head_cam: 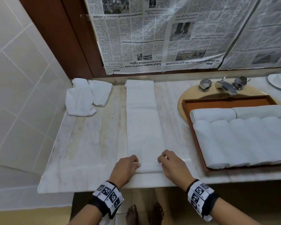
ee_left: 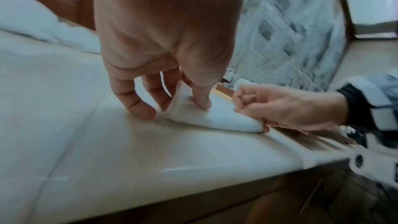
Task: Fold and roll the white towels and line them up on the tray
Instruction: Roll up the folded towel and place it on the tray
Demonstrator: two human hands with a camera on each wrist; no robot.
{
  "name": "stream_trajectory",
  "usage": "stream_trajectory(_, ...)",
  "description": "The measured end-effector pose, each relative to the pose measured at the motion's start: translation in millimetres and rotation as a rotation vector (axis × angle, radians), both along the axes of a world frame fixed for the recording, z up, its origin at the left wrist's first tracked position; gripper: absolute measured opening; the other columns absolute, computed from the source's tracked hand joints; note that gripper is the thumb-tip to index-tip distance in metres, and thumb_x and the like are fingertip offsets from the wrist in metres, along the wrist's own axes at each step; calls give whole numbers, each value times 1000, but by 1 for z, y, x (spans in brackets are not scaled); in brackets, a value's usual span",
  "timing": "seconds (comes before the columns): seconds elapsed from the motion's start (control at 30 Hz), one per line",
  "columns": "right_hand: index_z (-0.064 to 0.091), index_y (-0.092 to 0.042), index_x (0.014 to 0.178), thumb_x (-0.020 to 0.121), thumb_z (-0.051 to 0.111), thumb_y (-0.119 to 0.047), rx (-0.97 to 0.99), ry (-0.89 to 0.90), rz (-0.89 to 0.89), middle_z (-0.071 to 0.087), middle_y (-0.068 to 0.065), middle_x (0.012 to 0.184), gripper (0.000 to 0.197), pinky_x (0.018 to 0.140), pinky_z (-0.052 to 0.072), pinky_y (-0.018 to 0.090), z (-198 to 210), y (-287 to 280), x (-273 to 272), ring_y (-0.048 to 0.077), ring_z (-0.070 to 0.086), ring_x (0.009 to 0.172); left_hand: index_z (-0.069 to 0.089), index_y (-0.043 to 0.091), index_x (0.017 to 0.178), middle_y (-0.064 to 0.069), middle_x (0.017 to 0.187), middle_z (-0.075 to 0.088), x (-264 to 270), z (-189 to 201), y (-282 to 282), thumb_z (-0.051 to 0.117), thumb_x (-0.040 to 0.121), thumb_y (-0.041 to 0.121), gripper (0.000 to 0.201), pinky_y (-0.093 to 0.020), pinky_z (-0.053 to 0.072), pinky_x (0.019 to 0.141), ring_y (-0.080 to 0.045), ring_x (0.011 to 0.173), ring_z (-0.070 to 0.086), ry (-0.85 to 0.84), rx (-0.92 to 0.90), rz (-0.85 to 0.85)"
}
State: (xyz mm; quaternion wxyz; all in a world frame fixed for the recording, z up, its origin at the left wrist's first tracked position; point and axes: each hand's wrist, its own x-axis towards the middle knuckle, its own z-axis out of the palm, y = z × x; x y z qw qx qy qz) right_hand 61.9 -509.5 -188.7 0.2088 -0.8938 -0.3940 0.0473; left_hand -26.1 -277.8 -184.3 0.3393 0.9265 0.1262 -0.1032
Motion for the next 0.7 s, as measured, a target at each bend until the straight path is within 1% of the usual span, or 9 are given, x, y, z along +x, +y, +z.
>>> stream_trajectory(0.07,64,-18,93,80,61,-21,-46,-138,126,58,0,95,13,57,46,29,1,2,-8,18,53,76,60,24,97,8,92,64,4,-1,-2,57,97,36,13,-26,41,71,-11,87,57,0,-2,5)
stream_trajectory(0.13,63,-19,90,78,56,-27,-131,-169,193,58,-1,92,17,61,46,31,-3,1,-16,19,54,78,60,25,100,7,100,58,6,-2,-3,60,95,36,12,-29,42,77,-12,92,55,-20,-8,28)
stream_trajectory(0.2,64,-17,90,74,54,-20,-190,-170,181,60,0,91,19,62,47,31,-10,-1,-19,20,55,78,57,28,104,7,108,46,4,-3,-5,61,94,36,13,-29,40,74,-12,90,52,-31,6,59)
stream_trajectory(0.27,65,-15,87,71,50,-13,-218,-137,153,60,1,88,22,61,47,31,-13,2,-18,21,56,74,59,31,102,9,115,40,1,-4,-7,62,94,33,9,-29,42,66,-14,89,51,-123,133,20)
stream_trajectory(0.33,67,-16,85,74,46,-17,-199,-60,110,61,-1,84,24,60,48,29,-7,7,-12,19,57,71,61,33,92,11,112,45,-4,-7,-11,67,89,31,8,-30,43,57,-17,85,52,-248,283,-112)
stream_trajectory(0.37,68,-18,88,77,46,-21,-180,1,88,62,-2,85,25,64,48,29,-3,10,-8,18,59,74,62,34,89,12,107,49,-7,-10,-12,66,89,37,6,-30,42,56,-17,83,53,-279,329,-162)
stream_trajectory(0.47,66,-17,107,91,49,-26,-161,239,30,65,-2,104,25,84,42,31,12,16,6,18,57,95,59,38,92,17,93,55,-16,-12,-15,54,86,64,27,-29,43,63,-10,82,52,-250,371,-216)
stream_trajectory(0.6,63,-18,109,91,55,-28,-74,492,-74,67,-2,99,21,71,42,23,16,12,14,16,59,87,64,33,98,13,88,62,-15,-6,-12,48,90,52,26,-29,42,63,-15,79,61,-195,338,-201)
stream_trajectory(0.7,56,-23,114,92,60,-26,101,555,-182,59,-4,100,22,73,45,22,8,6,16,11,57,85,66,26,104,9,94,67,-6,3,-7,47,101,41,24,-29,42,72,-14,87,61,-131,196,-116)
